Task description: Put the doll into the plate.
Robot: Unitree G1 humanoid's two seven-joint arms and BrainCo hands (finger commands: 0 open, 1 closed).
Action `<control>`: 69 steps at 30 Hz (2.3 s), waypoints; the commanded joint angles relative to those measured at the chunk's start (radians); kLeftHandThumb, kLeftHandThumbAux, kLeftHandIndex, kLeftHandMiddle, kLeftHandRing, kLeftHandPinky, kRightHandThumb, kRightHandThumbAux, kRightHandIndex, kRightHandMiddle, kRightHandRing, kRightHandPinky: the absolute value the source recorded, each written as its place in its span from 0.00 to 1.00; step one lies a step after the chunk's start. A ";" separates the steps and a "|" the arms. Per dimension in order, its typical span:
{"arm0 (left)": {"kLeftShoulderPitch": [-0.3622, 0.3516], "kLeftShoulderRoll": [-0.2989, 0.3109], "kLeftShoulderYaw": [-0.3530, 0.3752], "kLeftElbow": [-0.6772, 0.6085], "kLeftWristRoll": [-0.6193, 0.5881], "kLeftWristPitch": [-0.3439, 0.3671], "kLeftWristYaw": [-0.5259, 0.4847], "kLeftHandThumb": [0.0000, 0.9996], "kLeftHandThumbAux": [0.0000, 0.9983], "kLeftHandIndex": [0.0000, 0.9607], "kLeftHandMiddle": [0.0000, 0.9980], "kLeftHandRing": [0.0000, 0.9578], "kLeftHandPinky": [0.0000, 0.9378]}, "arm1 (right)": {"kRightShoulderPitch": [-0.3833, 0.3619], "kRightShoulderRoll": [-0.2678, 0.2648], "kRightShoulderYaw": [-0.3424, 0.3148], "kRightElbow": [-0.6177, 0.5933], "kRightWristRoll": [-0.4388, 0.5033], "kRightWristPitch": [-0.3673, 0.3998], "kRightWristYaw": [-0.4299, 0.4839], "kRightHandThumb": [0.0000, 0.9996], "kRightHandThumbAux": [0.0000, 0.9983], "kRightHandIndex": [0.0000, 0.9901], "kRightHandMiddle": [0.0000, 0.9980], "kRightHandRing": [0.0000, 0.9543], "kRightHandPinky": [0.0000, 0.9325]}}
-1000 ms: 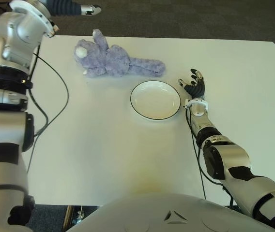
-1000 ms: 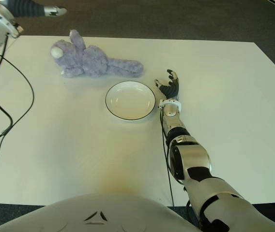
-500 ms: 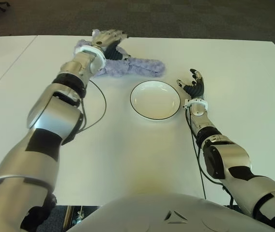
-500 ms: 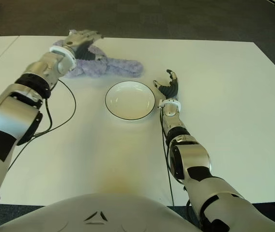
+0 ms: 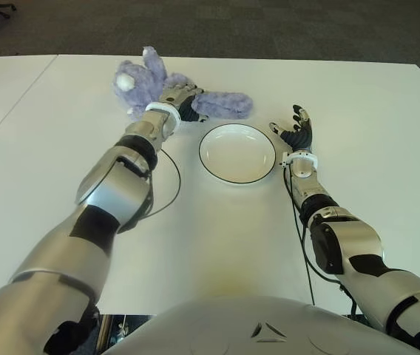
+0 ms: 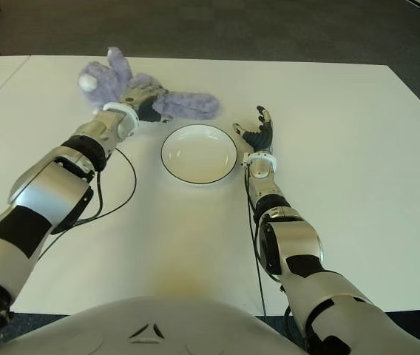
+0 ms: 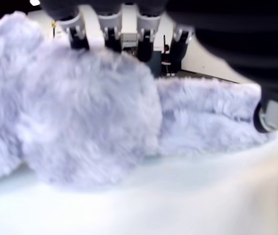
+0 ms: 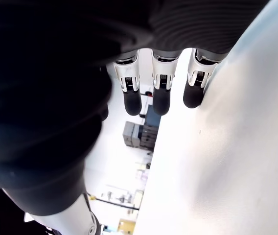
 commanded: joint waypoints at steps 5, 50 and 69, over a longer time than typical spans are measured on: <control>0.107 -0.023 -0.018 0.037 0.002 0.050 -0.115 0.12 0.40 0.00 0.00 0.00 0.00 | 0.191 0.051 0.004 0.130 -0.010 0.130 0.027 0.24 0.88 0.14 0.10 0.08 0.09; 0.087 0.244 -0.163 -0.125 -0.024 -0.260 -0.756 0.00 0.27 0.00 0.00 0.00 0.00 | 0.199 0.067 -0.017 0.123 0.002 0.092 0.027 0.37 0.87 0.18 0.14 0.12 0.14; 0.521 0.824 0.000 -1.328 -0.472 -0.123 -1.193 0.02 0.27 0.00 0.00 0.00 0.00 | 0.195 0.062 -0.001 0.121 -0.012 0.097 0.022 0.36 0.87 0.17 0.13 0.12 0.14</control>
